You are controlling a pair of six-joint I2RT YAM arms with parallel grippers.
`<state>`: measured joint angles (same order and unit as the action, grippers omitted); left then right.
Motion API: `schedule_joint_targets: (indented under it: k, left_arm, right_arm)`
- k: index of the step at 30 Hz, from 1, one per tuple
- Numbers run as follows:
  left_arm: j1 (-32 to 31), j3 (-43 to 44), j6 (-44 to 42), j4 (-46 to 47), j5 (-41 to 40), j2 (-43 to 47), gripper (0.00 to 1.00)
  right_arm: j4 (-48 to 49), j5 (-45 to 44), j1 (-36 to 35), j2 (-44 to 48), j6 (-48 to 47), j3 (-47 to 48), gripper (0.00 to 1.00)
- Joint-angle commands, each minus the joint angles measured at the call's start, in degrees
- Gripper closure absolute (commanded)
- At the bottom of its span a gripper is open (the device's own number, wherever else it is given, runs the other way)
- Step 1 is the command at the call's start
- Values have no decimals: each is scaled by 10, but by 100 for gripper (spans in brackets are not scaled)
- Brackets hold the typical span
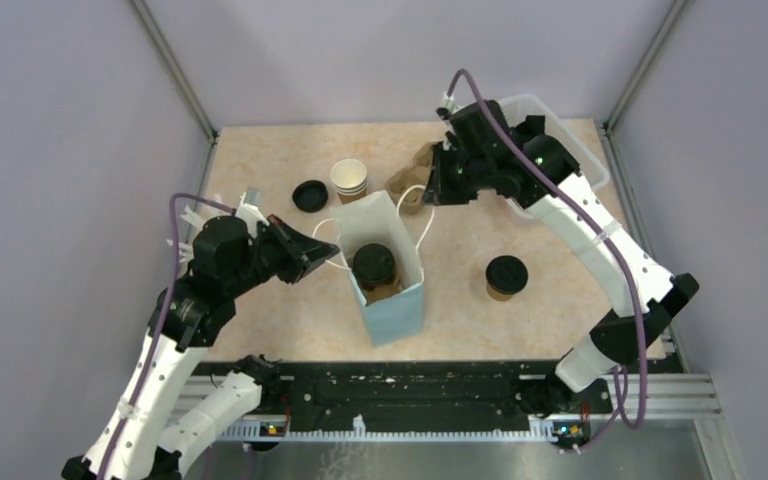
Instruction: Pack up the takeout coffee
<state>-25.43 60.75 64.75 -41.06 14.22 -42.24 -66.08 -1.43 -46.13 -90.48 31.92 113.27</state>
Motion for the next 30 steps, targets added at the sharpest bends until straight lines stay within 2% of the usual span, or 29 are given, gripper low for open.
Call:
schedule_joint_targets:
  k: [1,3,8,10,18,22,27,29,30]
  left_arm:
    - [-1,-14,0,-15,3,42,95]
    - [0,-28,8,-12,14,52,92]
    - [0,-24,6,-42,15,62,82]
    - [-1,-14,-3,-54,3,62,78]
    - [0,85,-107,-77,-10,-28,39]
    - [0,146,-155,-83,-17,-84,26]
    - [0,207,-195,-89,1,-148,20]
    - [0,225,-211,-104,7,-169,20]
    - [0,230,-216,-108,10,-175,24]
  right_arm:
    - [174,184,104,20,-72,-55,100]
    - [202,285,133,3,-89,-66,100]
    - [180,377,154,-52,-146,-34,100]
    - [170,391,154,-64,-157,-23,100]
    - [148,406,154,-65,-179,-15,100]
    - [141,401,154,-61,-188,-25,100]
    - [135,394,154,-58,-191,-26,100]
    - [134,394,155,-59,-192,-24,100]
    - [134,391,155,-59,-192,-24,100]
